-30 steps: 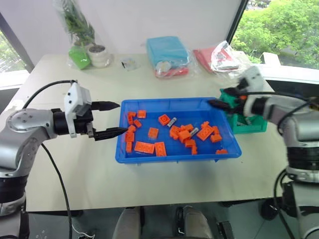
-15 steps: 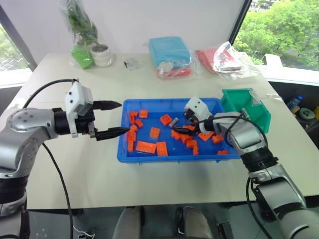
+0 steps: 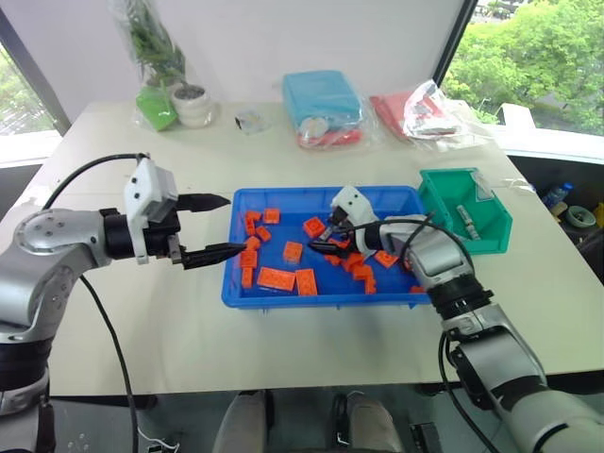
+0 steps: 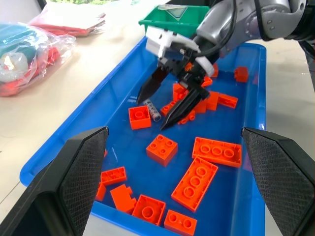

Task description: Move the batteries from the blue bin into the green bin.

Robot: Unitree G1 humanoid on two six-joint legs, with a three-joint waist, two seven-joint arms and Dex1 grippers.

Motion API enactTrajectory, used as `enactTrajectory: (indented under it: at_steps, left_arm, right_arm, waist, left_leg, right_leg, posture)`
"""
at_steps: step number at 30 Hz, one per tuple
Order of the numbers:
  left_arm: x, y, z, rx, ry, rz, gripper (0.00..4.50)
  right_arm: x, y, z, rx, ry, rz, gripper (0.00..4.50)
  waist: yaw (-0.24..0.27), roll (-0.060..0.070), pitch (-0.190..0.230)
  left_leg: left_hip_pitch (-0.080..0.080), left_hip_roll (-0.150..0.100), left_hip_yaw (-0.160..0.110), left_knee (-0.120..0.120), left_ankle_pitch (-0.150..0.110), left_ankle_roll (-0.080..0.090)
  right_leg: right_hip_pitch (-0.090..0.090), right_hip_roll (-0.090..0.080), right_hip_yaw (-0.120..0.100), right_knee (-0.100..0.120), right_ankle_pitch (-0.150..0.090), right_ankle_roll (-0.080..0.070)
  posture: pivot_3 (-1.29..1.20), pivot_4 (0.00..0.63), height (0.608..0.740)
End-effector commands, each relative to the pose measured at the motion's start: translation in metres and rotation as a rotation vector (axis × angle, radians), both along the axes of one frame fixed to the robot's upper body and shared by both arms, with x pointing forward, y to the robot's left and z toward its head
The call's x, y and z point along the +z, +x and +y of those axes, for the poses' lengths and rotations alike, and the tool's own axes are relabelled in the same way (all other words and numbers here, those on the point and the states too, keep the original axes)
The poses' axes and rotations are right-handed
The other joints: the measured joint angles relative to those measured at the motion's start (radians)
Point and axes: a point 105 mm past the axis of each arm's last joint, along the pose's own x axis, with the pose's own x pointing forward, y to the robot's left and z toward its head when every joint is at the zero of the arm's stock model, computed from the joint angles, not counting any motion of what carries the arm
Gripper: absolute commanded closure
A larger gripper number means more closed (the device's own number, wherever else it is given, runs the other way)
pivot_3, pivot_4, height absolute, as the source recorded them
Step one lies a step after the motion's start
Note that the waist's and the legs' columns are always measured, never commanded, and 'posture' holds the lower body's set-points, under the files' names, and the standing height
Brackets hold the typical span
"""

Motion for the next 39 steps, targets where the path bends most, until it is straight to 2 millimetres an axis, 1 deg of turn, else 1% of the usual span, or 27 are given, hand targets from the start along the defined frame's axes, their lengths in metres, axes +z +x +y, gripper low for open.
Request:
enactTrajectory:
  at_steps: [1, 2, 5, 13, 16, 18, 19, 22, 25, 28, 32, 34, 36, 39]
  left_arm:
    - [0.012, -0.002, 0.0, 0.0, 0.002, -0.059, 0.0]
    - [0.012, -0.002, 0.0, 0.0, 0.001, -0.06, 0.0]
    - [0.013, -0.002, 0.0, 0.0, 0.0, -0.062, 0.0]
    - [0.013, 0.0, 0.0, -0.003, -0.005, -0.066, 0.0]
    - [0.013, 0.001, -0.001, -0.006, -0.006, -0.067, 0.0]
    - [0.013, 0.002, -0.002, -0.011, -0.007, -0.066, 0.0]
    - [0.013, 0.002, -0.002, -0.013, -0.007, -0.066, 0.0]
    - [0.014, 0.003, -0.002, -0.018, -0.005, -0.068, 0.0]
    - [0.015, 0.004, -0.003, -0.023, -0.003, -0.071, 0.0]
    - [0.016, 0.005, -0.003, -0.026, -0.001, -0.075, 0.0]
    - [0.016, 0.004, -0.004, -0.026, -0.001, -0.078, 0.0]
    - [0.017, 0.001, -0.004, -0.023, 0.0, -0.082, 0.0]
    - [0.017, -0.001, -0.003, -0.013, 0.002, -0.086, 0.0]
    - [0.018, -0.003, 0.0, 0.005, 0.007, -0.089, 0.0]
  right_arm:
    - [0.006, 0.008, -0.004, -0.036, -0.031, -0.041, 0.58]
    - [0.005, 0.008, -0.005, -0.039, -0.033, -0.041, 0.85]
    - [0.005, 0.008, -0.008, -0.037, -0.041, -0.044, 2.38]
    - [0.011, 0.006, -0.012, -0.045, -0.047, -0.069, 2.38]
    - [0.029, 0.006, -0.012, -0.024, -0.022, -0.113, 2.38]
    - [0.043, 0.008, -0.015, 0.019, -0.031, -0.148, 2.38]
    - [0.047, 0.008, -0.017, 0.035, -0.038, -0.156, 2.38]
    - [0.063, 0.014, -0.026, 0.125, -0.111, -0.208, 2.38]
    - [0.072, 0.021, -0.035, 0.212, -0.205, -0.238, 2.38]
    - [0.071, 0.026, -0.04, 0.321, -0.337, -0.283, 2.38]
    - [0.068, 0.028, -0.036, 0.421, -0.387, -0.3, 2.38]
    - [0.056, 0.027, -0.037, 0.491, -0.475, -0.324, 2.38]
    - [0.048, 0.029, -0.037, 0.51, -0.517, -0.333, 2.38]
    - [0.045, 0.032, -0.031, 0.499, -0.514, -0.34, 2.38]
  waist:
    - [0.0, 0.0, 0.0]
    - [0.0, 0.0, 0.0]
    - [-0.001, 0.0, 0.0]
    - [-0.001, 0.0, 0.0]
    - [-0.001, 0.0, 0.0]
    - [0.0, 0.0, 0.0]
    - [0.0, 0.0, 0.0]
    - [-0.003, 0.0, 0.0]
    - [-0.006, 0.0, 0.0]
    - [-0.01, 0.0, 0.0]
    - [-0.022, -0.001, 0.0]
    - [-0.026, -0.001, 0.0]
    - [-0.028, 0.0, 0.0]
    - [-0.029, 0.0, 0.0]
  left_leg:
    - [0.0, 0.0, 0.0, 0.0, 0.0, 0.0]
    - [0.0, 0.0, 0.0, 0.0, 0.0, 0.0]
    - [0.0, 0.0, 0.0, 0.0, 0.0, 0.0]
    - [0.001, 0.0, 0.0, 0.0, 0.0, 0.0]
    - [0.001, 0.0, 0.0, 0.0, 0.0, 0.0]
    - [0.001, 0.0, 0.0, 0.0, 0.0, 0.0]
    - [0.0, 0.0, 0.0, 0.0, 0.0, 0.0]
    - [0.0, 0.0, 0.001, 0.0, 0.0, 0.0]
    - [0.001, 0.0, 0.001, 0.0, 0.0, 0.0]
    - [0.001, 0.0, 0.001, 0.0, 0.0, 0.0]
    - [0.001, 0.0, 0.001, 0.0, 0.0, 0.0]
    - [0.001, 0.0, 0.001, -0.001, 0.0, 0.0]
    - [0.001, 0.0, 0.001, -0.001, 0.0, 0.0]
    - [0.001, 0.0, 0.001, -0.001, 0.001, -0.001]
  right_leg:
    - [0.0, 0.0, 0.0, 0.0, 0.0, 0.0]
    - [0.0, 0.0, 0.0, 0.0, 0.0, 0.0]
    - [0.0, 0.0, 0.0, 0.0, 0.0, 0.0]
    - [0.0, 0.0, 0.0, 0.001, 0.0, 0.0]
    - [0.0, 0.0, 0.0, 0.002, 0.0, 0.0]
    - [0.0, 0.0, 0.0, 0.002, 0.0, 0.0]
    - [0.0, 0.0, 0.0, 0.002, 0.0, 0.0]
    - [0.0, 0.0, 0.0, 0.002, 0.0, 0.0]
    - [-0.001, 0.0, 0.0, 0.003, 0.0, 0.0]
    - [-0.001, 0.0, 0.0, 0.003, -0.001, 0.001]
    - [-0.001, 0.0, 0.001, 0.005, 0.0, 0.0]
    - [0.001, 0.0, 0.001, 0.006, 0.0, 0.0]
    - [0.001, 0.0, 0.001, 0.007, 0.0, 0.0]
    - [0.001, 0.0, 0.001, 0.007, 0.0, 0.0]
  posture:
    - [0.0, 0.15, 0.681]
    - [0.0, 0.15, 0.681]
    - [0.0, 0.15, 0.681]
    - [0.0, 0.15, 0.681]
    - [0.0, 0.15, 0.681]
    - [0.0, 0.15, 0.681]
    - [0.0, 0.15, 0.681]
    - [0.0, 0.15, 0.681]
    - [0.0, 0.15, 0.681]
    - [0.0, 0.15, 0.681]
    - [0.0, 0.15, 0.681]
    - [0.0, 0.15, 0.681]
    - [0.0, 0.15, 0.681]
    - [0.0, 0.15, 0.681]
